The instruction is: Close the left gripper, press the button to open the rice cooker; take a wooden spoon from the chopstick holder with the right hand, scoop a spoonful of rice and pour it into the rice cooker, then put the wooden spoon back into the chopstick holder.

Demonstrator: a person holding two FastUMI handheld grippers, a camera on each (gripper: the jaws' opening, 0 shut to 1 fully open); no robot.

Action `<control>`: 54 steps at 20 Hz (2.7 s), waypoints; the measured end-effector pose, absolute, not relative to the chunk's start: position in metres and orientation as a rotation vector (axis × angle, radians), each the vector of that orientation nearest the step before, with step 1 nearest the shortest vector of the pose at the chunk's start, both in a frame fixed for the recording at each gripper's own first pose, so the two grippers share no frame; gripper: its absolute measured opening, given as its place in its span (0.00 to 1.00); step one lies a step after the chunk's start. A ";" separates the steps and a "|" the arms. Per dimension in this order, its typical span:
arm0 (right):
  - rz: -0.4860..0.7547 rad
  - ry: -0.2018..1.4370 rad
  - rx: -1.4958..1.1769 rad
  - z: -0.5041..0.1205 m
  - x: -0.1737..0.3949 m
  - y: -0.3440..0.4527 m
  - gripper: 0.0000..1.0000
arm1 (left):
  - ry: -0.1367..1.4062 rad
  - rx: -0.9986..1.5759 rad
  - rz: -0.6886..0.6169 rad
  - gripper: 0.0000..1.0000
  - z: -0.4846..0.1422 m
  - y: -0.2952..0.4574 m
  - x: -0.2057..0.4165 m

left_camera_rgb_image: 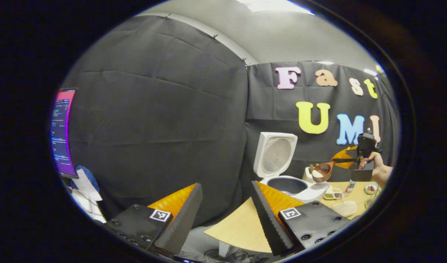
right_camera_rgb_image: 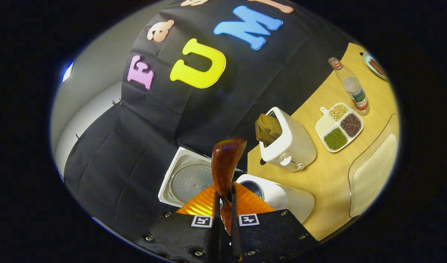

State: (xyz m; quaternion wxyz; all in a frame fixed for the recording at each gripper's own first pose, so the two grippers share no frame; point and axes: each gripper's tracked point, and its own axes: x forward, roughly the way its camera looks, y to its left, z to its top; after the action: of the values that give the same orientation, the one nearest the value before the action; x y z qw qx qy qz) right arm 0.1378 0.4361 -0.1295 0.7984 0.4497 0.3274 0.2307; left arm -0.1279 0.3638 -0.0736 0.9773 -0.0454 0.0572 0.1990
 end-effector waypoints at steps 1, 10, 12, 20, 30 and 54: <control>0.502 0.700 0.948 -0.129 0.139 0.446 0.12 | 0.116 -0.090 0.416 0.93 -0.075 0.369 -0.134; 0.543 0.669 0.715 -0.153 0.164 0.520 0.12 | 0.148 -0.067 0.536 0.91 -0.081 0.394 -0.173; 0.559 0.665 0.624 -0.160 0.165 0.533 0.12 | 0.160 -0.065 0.548 0.94 -0.084 0.394 -0.179; 0.617 0.566 0.254 -0.174 0.163 0.559 0.11 | 0.183 -0.068 0.551 0.94 -0.090 0.391 -0.178; 0.707 0.290 -0.214 -0.155 0.158 0.563 0.12 | 0.178 -0.079 0.545 0.91 -0.092 0.389 -0.171; 0.664 0.529 0.236 -0.163 0.159 0.557 0.12 | 0.173 -0.076 0.563 0.96 -0.096 0.389 -0.172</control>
State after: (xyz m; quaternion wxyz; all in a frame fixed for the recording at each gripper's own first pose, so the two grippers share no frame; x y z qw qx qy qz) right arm 0.1587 0.5574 -0.1630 0.9045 0.1142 0.2560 0.3216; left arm -0.1716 0.3887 -0.0962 0.9562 -0.0376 0.0851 0.2774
